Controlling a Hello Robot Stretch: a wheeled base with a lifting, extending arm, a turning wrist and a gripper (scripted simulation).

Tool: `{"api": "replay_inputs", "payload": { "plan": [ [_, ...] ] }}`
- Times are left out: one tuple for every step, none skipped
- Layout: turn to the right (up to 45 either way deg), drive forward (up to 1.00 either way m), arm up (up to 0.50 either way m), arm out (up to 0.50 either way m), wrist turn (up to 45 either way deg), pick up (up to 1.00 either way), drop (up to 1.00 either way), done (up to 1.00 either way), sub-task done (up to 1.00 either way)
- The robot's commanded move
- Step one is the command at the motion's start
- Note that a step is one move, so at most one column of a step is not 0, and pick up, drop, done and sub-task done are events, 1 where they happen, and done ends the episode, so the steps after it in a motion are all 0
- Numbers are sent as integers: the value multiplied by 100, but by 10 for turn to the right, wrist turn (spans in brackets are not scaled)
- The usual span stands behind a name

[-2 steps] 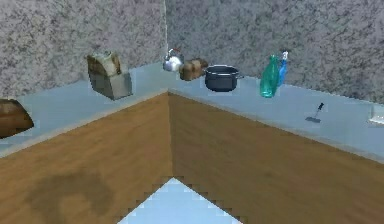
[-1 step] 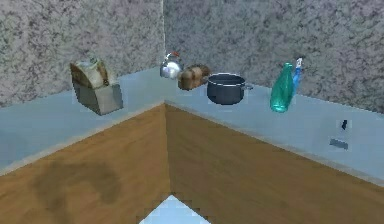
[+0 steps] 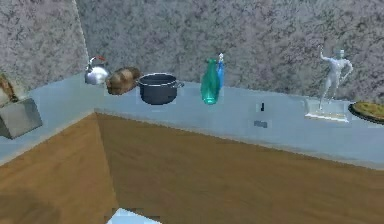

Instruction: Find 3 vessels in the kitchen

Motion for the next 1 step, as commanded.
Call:
{"api": "replay_inputs", "payload": {
  "plan": [
    [0,30,0,0,0,0,0,0,0]
  ]
}}
